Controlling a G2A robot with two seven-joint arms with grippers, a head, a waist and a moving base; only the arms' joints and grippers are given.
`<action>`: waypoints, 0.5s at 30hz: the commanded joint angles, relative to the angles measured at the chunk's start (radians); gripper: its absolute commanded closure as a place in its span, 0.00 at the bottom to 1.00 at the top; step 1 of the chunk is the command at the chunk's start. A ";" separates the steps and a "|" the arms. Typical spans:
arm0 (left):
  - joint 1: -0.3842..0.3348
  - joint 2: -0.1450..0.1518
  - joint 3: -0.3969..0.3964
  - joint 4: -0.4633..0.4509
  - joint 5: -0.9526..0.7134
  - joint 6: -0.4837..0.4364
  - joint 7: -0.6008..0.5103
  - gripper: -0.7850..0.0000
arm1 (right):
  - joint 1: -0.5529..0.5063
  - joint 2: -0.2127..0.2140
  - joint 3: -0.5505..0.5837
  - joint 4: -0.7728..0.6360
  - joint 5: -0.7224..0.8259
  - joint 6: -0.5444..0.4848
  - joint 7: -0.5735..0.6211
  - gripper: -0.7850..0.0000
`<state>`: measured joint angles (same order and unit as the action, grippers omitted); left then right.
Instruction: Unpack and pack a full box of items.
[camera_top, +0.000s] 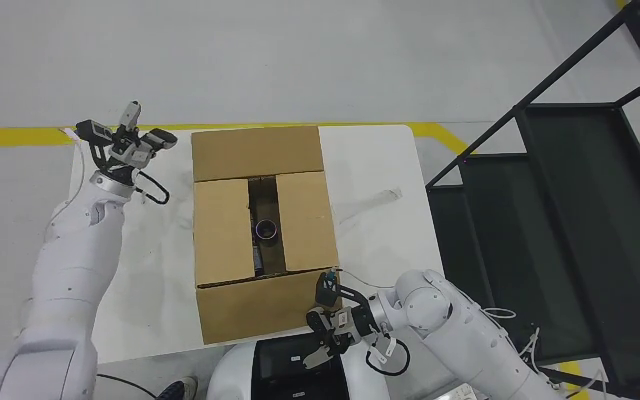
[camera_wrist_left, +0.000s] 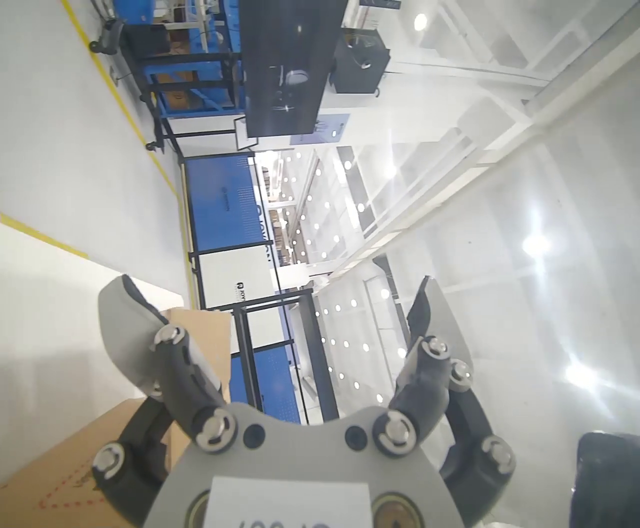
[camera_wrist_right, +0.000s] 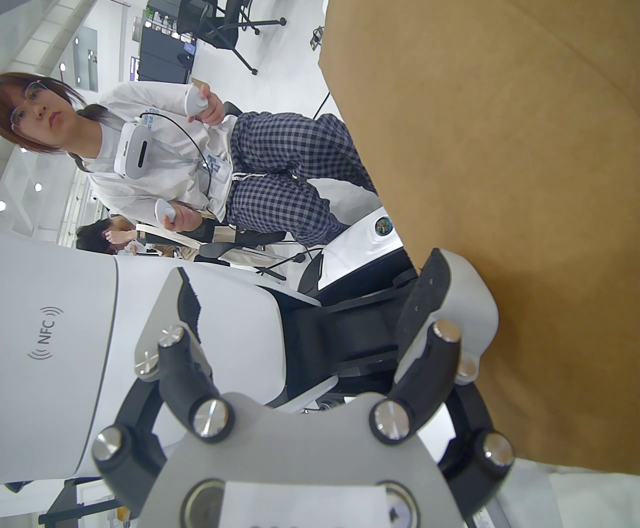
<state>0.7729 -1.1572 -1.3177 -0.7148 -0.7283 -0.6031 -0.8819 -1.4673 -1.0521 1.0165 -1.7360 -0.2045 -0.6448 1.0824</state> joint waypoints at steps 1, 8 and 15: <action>0.056 0.016 -0.041 -0.075 -0.010 0.010 -0.028 0.00 | 0.000 0.000 0.000 0.000 0.000 0.000 0.000 0.00; 0.277 0.071 -0.176 -0.346 0.046 0.135 -0.114 0.00 | 0.000 0.000 0.000 0.000 0.000 0.000 0.000 0.00; 0.461 0.101 -0.296 -0.514 0.029 0.184 -0.191 0.00 | 0.000 0.000 0.000 0.000 0.000 0.000 0.000 0.00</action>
<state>1.2081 -1.0585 -1.5987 -1.2138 -0.6833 -0.4238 -1.0574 -1.4673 -1.0521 1.0165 -1.7360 -0.2045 -0.6448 1.0824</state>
